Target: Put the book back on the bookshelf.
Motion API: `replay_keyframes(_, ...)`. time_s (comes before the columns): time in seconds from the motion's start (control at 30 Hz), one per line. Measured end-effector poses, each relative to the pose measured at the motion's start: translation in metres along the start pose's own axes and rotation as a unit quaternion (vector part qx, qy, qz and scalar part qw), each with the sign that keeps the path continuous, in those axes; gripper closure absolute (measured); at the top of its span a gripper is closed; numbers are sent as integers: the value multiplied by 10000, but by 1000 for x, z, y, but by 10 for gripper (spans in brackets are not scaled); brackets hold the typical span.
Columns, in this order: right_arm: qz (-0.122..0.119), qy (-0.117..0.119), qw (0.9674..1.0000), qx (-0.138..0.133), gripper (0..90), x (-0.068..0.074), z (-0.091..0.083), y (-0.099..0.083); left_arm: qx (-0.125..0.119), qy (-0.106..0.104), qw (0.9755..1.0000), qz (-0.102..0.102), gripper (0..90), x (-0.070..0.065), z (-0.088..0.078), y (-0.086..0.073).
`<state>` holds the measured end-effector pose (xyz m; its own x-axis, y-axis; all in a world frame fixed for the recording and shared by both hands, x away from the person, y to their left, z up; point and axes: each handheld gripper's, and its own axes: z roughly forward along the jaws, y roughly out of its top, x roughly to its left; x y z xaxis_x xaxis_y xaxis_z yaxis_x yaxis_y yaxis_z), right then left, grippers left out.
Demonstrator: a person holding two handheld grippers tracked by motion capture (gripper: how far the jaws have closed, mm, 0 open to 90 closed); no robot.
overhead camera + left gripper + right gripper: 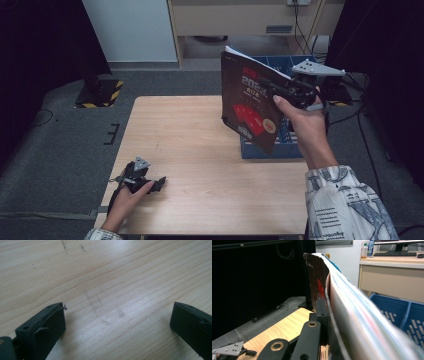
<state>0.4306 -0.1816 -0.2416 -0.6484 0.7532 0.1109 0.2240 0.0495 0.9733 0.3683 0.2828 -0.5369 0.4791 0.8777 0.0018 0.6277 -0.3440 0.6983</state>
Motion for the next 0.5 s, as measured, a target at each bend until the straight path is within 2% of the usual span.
replay_keyframes(0.5, 26, -309, 9995, -42, 871, -20, -24, 1, -3, -6, 10000, 14, 0, 0, 0, 0)
